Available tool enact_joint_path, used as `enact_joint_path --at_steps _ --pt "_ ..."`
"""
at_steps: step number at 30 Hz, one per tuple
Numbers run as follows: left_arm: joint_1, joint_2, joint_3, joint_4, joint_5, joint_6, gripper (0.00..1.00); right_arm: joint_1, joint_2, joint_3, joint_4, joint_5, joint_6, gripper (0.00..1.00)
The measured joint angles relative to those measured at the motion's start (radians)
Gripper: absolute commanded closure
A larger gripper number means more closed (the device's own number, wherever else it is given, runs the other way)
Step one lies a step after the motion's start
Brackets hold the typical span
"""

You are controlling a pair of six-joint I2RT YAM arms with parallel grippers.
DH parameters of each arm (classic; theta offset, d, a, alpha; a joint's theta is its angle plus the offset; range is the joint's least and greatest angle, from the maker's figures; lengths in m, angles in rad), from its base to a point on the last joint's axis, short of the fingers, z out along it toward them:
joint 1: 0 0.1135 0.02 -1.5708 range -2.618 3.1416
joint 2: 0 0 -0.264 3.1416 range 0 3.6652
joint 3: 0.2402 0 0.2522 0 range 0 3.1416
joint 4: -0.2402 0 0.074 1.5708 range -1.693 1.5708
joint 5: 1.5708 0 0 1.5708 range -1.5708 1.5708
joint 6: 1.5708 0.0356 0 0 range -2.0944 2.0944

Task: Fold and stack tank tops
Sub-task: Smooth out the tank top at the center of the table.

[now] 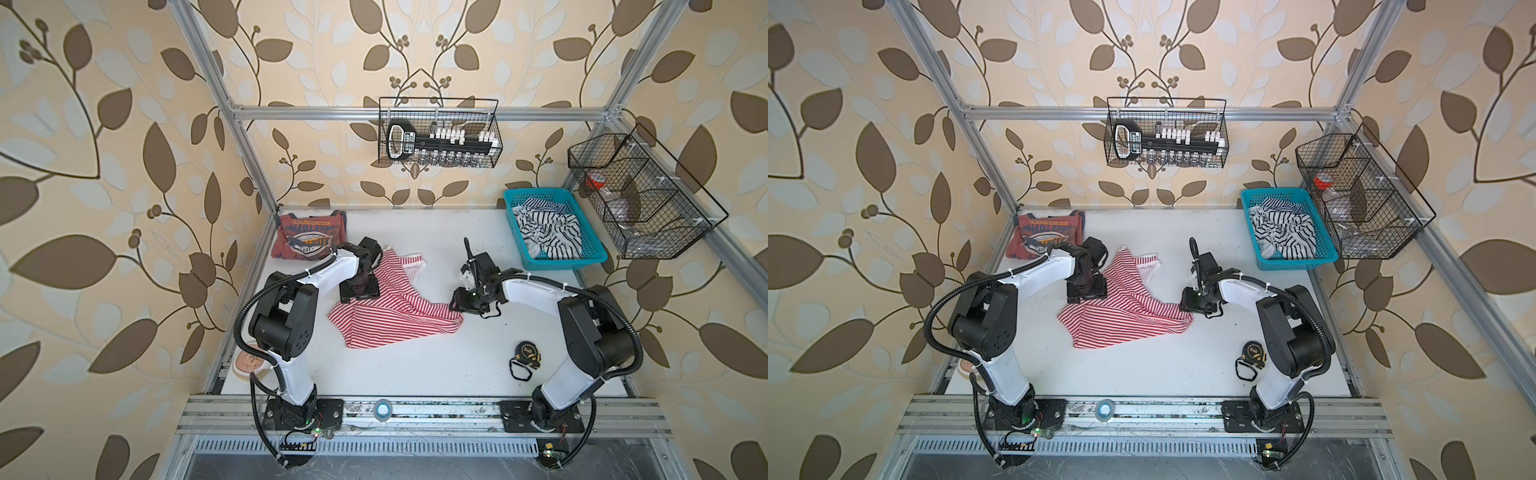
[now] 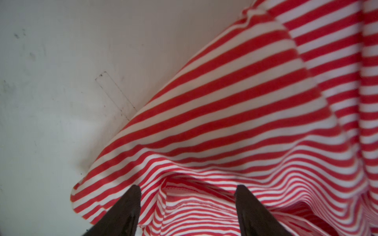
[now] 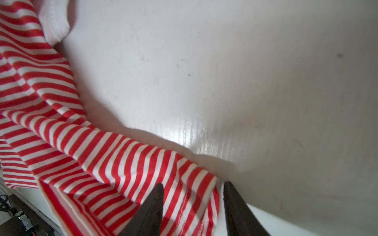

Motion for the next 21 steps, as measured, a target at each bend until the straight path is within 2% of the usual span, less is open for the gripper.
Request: enact_joint_path --at_steps 8,13,19,21 --pt "0.0 0.028 0.0 -0.001 -0.009 -0.006 0.4 -0.002 0.007 0.0 0.003 -0.002 -0.005 0.74" --pt "0.0 0.033 0.0 -0.003 -0.01 -0.008 0.51 -0.002 0.013 0.0 0.004 -0.003 -0.005 0.88" --pt "0.0 0.034 0.0 -0.007 -0.01 -0.006 0.65 -0.002 0.015 0.0 0.003 -0.004 -0.003 0.94" --pt "0.0 0.034 0.0 -0.01 -0.01 -0.003 0.67 -0.002 0.015 0.0 0.003 -0.004 -0.003 0.95"
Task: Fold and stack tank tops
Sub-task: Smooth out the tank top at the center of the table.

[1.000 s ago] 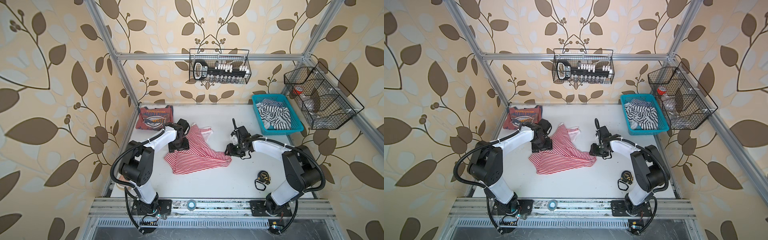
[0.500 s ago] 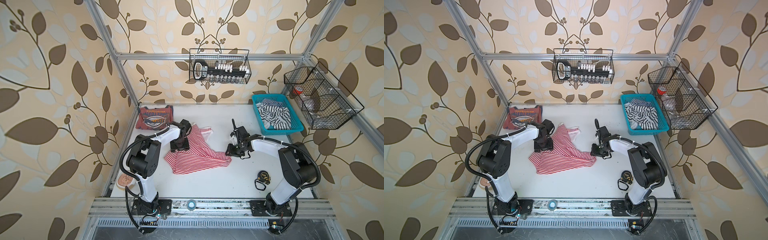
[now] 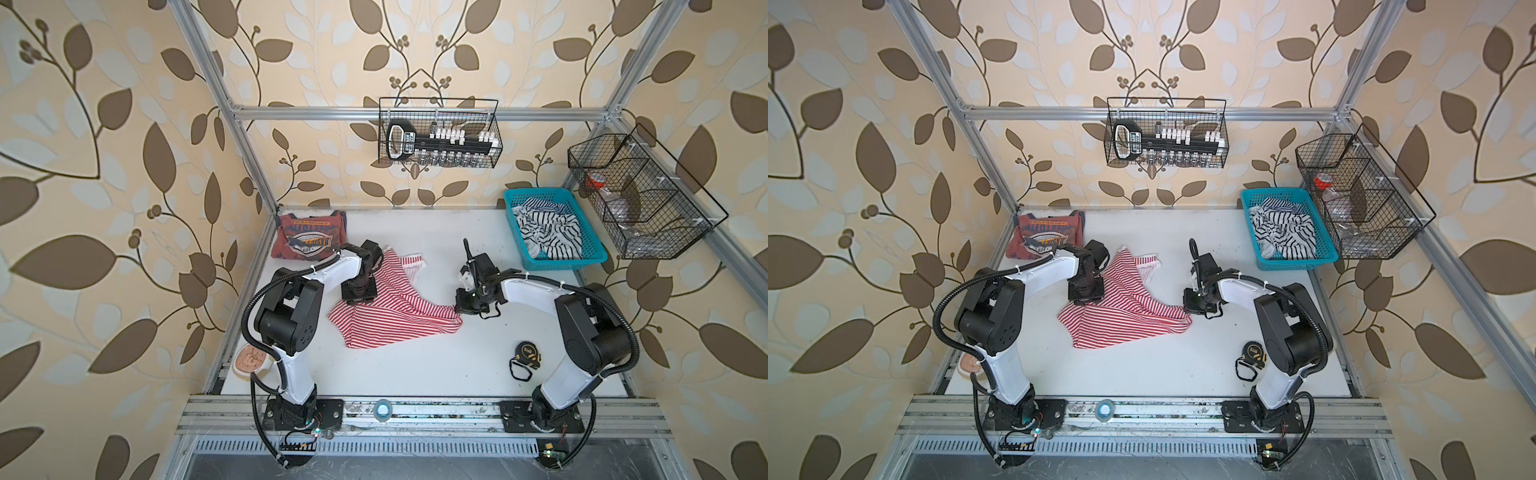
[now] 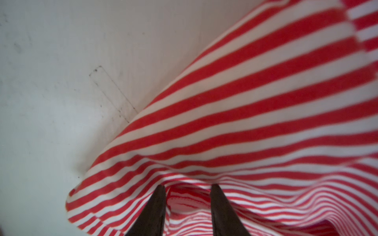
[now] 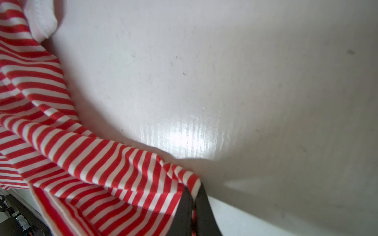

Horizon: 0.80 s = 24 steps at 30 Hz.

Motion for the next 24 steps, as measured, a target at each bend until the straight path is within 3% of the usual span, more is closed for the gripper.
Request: enact_joint_path --at_steps 3,10,16,24 --pt "0.0 -0.001 -0.003 -0.001 0.0 0.001 0.7 0.0 0.0 0.0 0.0 0.0 0.0 0.97" --pt "0.0 -0.008 -0.04 -0.006 0.004 0.0 1.0 0.0 0.0 0.0 0.0 -0.005 0.0 1.0" --pt "0.0 -0.053 -0.032 -0.042 -0.001 0.013 1.0 0.0 -0.035 0.0 -0.018 -0.007 -0.005 1.0" --pt "0.0 -0.256 0.195 -0.119 -0.009 0.097 1.0 -0.009 -0.343 0.101 -0.064 0.021 -0.015 1.0"
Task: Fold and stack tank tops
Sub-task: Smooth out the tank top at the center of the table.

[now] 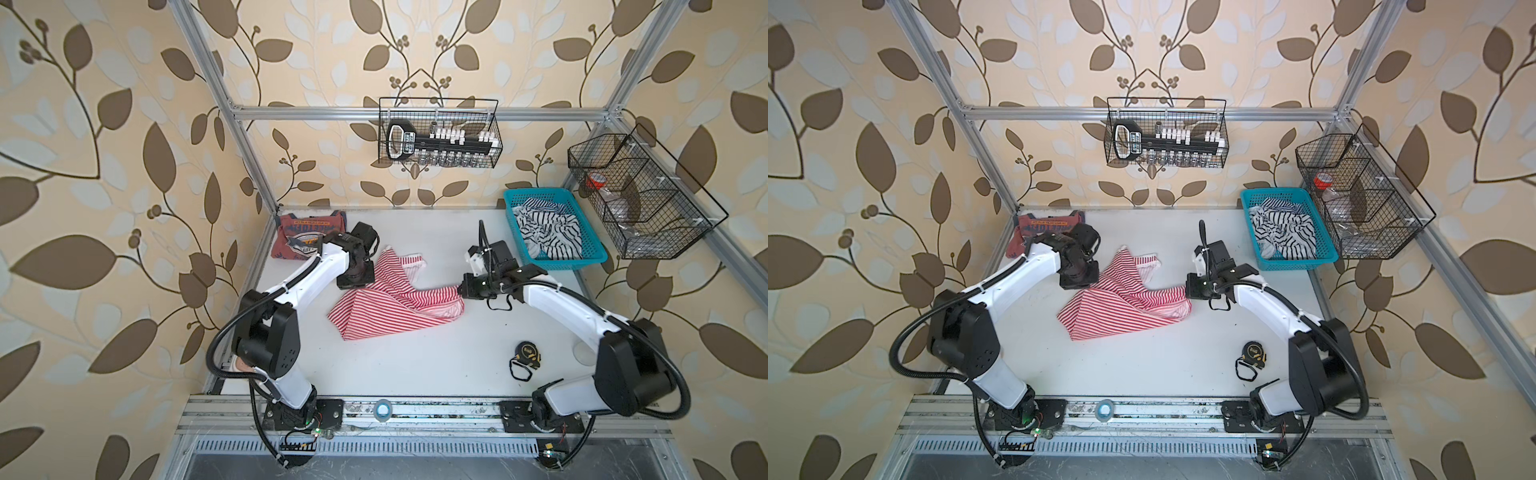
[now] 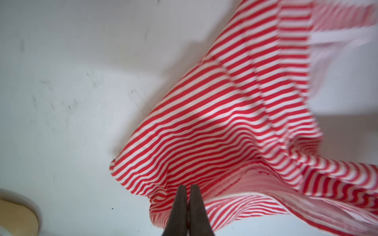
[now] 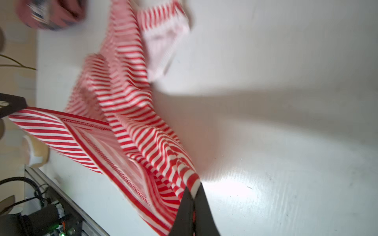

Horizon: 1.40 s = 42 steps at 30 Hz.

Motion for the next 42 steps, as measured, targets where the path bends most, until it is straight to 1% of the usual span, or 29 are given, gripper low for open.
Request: enact_joint_path --at_steps 6,9,13,15,18,21,23,25,28,31,33,35,36,37,39,42 --pt "0.0 -0.191 0.22 -0.01 -0.019 0.074 1.0 -0.037 -0.229 0.149 0.006 0.044 -0.005 1.0" --pt "0.0 -0.301 0.284 0.0 -0.018 0.106 1.0 -0.042 -0.334 0.212 0.004 0.06 -0.008 1.0" --pt "0.0 -0.443 0.308 0.018 0.005 0.131 1.0 -0.042 -0.445 0.279 -0.01 0.051 -0.007 1.0" --pt "0.0 -0.499 0.313 0.025 0.022 0.139 1.0 -0.042 -0.486 0.314 -0.024 0.026 -0.005 1.0" --pt "0.0 -0.547 0.314 0.036 0.047 0.146 1.0 -0.042 -0.525 0.343 -0.036 -0.03 0.009 1.0" --pt "0.0 -0.551 0.311 0.058 0.056 0.15 1.0 -0.042 -0.532 0.356 -0.046 -0.065 0.016 1.0" --pt "0.0 -0.524 0.31 0.072 0.052 0.157 1.0 -0.042 -0.509 0.369 -0.06 -0.068 0.012 1.0" --pt "0.0 -0.469 0.319 0.087 0.035 0.171 1.0 -0.043 -0.459 0.399 -0.077 -0.063 -0.001 1.0" --pt "0.002 -0.307 0.41 0.087 0.0 0.197 1.0 -0.073 -0.315 0.489 -0.093 -0.074 -0.024 1.0" --pt "0.034 -0.05 0.644 0.076 -0.004 0.219 1.0 -0.138 -0.133 0.601 -0.07 -0.118 -0.029 1.0" --pt "0.077 0.14 0.854 0.072 0.022 0.219 1.0 -0.188 -0.006 0.674 -0.034 -0.161 -0.016 1.0" --pt "0.134 0.292 1.044 0.076 0.085 0.198 1.0 -0.234 0.101 0.738 0.039 -0.233 0.029 1.0" --pt "0.167 0.345 1.109 0.094 0.13 0.177 1.0 -0.255 0.145 0.762 0.096 -0.275 0.066 1.0" --pt "0.197 0.374 1.138 0.119 0.17 0.156 1.0 -0.27 0.177 0.778 0.154 -0.309 0.103 1.0" --pt "0.259 0.384 1.122 0.201 0.251 0.087 1.0 -0.295 0.236 0.812 0.296 -0.378 0.204 1.0" --pt "0.316 0.325 1.009 0.379 0.314 0.013 1.0 -0.3 0.29 0.889 0.471 -0.451 0.326 1.0"
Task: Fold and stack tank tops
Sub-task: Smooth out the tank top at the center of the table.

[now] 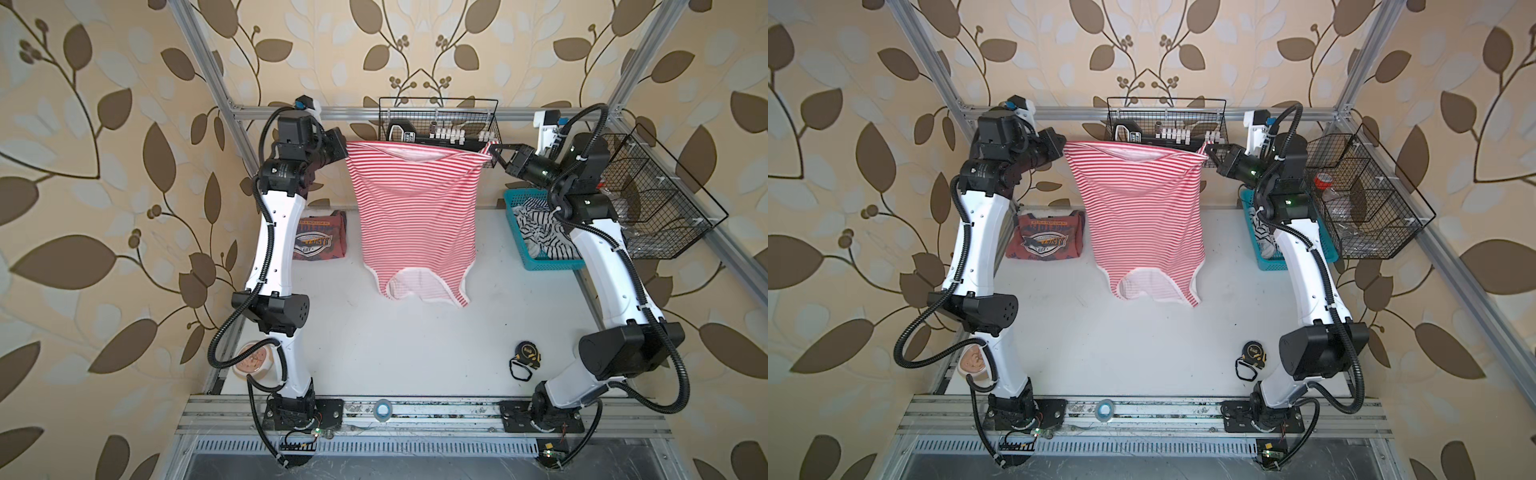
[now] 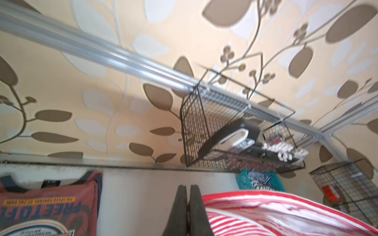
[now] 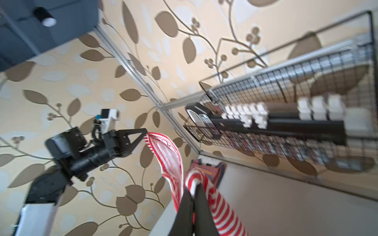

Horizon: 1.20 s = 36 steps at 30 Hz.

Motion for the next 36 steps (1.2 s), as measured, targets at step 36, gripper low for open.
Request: enact_joint_path --at_steps 36 --pt "-0.578 -1.22 -1.836 0.123 -0.015 -0.182 0.61 0.283 -0.917 -1.297 -0.667 0.26 -0.173 0.72"
